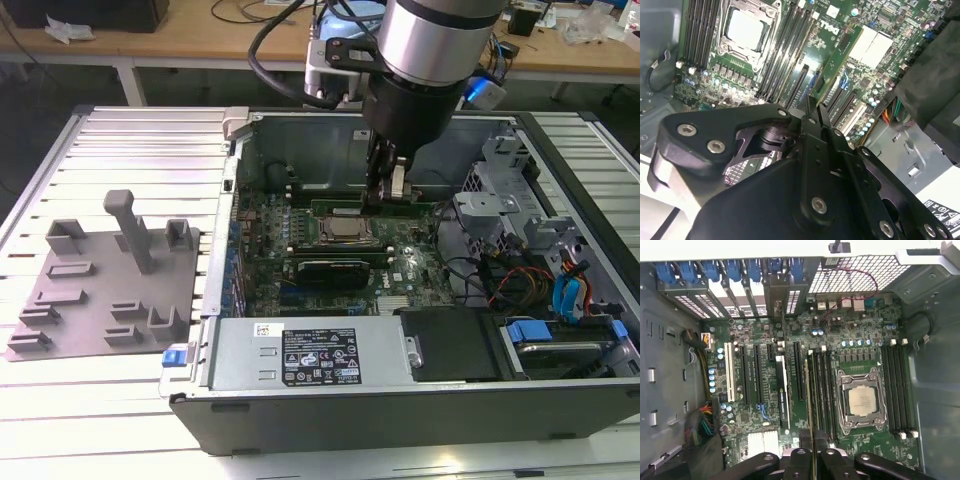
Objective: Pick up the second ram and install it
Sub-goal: 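Insert the second ram into the second slot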
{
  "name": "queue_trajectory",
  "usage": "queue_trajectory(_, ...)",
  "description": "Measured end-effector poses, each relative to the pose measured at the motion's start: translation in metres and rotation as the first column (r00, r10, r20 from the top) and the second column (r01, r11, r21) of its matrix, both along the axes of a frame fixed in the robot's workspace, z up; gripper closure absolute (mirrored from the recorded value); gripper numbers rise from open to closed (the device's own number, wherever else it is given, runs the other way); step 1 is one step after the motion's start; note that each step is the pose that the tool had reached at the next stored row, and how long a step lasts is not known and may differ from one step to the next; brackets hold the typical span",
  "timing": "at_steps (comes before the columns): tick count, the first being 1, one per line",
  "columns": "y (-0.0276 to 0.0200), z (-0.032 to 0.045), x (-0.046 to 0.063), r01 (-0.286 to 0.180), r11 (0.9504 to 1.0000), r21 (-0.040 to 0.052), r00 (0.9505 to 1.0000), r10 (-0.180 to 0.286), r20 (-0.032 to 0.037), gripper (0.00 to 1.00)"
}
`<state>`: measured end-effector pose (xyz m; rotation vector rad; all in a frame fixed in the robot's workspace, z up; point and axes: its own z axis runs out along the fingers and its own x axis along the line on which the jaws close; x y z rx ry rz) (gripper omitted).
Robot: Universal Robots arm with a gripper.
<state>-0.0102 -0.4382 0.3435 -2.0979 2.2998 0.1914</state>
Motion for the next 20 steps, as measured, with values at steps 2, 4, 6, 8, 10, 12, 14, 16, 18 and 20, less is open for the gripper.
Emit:
queue_trajectory(2, 0.0001, -0.0072, 0.000, 0.000, 1.0000, 0.0001, 1.0000, 0.000, -0.0003, 0.89)
queue_trajectory(4, 0.0001, -0.0122, 0.000, 0.000, 1.0000, 0.0001, 1.0000, 0.000, -0.0003, 0.89)
queue_trajectory(6, 0.0001, -0.0149, 0.000, 0.000, 1.0000, 0.0001, 1.0000, 0.000, -0.0003, 0.89)
queue_trajectory(8, 0.0004, -0.0208, 0.000, 0.000, 1.0000, 0.0001, 1.0000, 0.000, -0.0003, 0.89)
queue_trajectory(10, 0.0008, -0.0249, 0.000, 0.000, 1.0000, 0.0001, 1.0000, 0.000, -0.0003, 0.89)
queue_trajectory(12, 0.0015, -0.0275, 0.000, 0.000, 1.0000, 0.0000, 1.0000, 0.000, -0.0003, 0.89)
queue_trajectory(14, 0.0026, -0.0298, 0.000, 0.000, 1.0000, 0.0000, 1.0000, 0.000, -0.0003, 0.89)
queue_trajectory(16, 0.0081, -0.0339, 0.000, 0.000, 1.0000, 0.0000, 1.0000, 0.000, -0.0003, 0.89)
queue_trajectory(18, 0.0125, -0.0364, 0.000, 0.000, 1.0000, 0.0001, 1.0000, 0.000, -0.0003, 0.89)
queue_trajectory(20, 0.0148, -0.0394, 0.000, 0.000, 1.0000, 0.0003, 1.0000, 0.000, -0.0001, 0.89)
